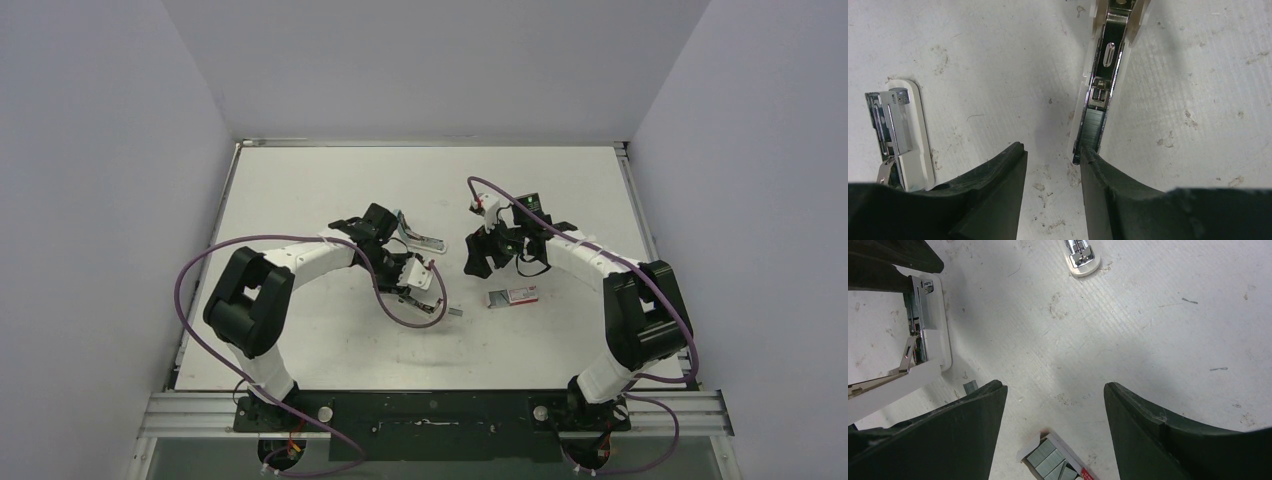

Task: Load the staples into the stapler
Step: Adjust the staple in the stapler, then pick up the staple from the center of the board.

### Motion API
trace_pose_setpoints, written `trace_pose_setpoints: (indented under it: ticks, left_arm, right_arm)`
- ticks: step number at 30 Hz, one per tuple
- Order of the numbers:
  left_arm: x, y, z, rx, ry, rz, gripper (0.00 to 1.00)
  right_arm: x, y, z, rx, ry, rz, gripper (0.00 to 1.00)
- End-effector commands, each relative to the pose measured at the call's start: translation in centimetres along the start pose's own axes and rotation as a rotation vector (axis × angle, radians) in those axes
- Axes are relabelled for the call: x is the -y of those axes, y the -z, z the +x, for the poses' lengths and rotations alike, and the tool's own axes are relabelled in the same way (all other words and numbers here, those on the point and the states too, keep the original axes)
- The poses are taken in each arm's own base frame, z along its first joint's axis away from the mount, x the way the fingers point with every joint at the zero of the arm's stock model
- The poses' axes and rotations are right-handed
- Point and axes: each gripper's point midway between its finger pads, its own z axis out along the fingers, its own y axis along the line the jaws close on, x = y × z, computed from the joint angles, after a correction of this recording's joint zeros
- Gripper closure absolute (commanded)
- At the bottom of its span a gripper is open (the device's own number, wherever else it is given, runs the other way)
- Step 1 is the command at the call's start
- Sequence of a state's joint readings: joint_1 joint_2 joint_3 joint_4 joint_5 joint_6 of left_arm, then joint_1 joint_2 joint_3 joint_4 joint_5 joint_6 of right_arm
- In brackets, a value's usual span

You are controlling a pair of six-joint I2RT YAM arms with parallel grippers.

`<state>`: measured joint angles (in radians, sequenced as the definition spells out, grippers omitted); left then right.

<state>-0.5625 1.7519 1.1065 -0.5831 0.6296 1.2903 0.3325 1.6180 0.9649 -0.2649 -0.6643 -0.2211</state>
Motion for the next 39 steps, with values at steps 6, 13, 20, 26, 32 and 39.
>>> trace_pose_setpoints:
  ticks: [6,13,20,26,32,39]
  left_arm:
    - [-1.6,1.1,-1.8,0.022,-0.032,-0.042,0.59]
    - [-2.3,3.1,-4.7,0.115,-0.011,-0.091,0.57]
    - [-0.3,3.1,-4.6,0.152,-0.011,-0.040,0.52]
    - [0.8,1.8,-3.8,0.122,-0.025,0.033,0.43]
    - [-0.4,1.8,-3.6,0.111,-0.006,-0.009,0.42]
    - [-5.4,5.3,-4.6,0.211,0.155,-0.247,0.41]
  right_arm:
    - [0.0,0.7,-1.9,0.059,0.036,-0.012,0.28]
    - [0.1,0.6,-1.8,0.057,0.036,-0.011,0.28]
    - [0.3,1.1,-2.1,0.069,0.050,-0.003,0.28]
    - [0.6,1.3,-2.1,0.069,0.043,0.006,0.27]
    - [0.9,1.4,-2.0,0.069,0.036,0.009,0.27]
    - [1.3,1.2,-2.2,0.068,0.047,0.013,0.23]
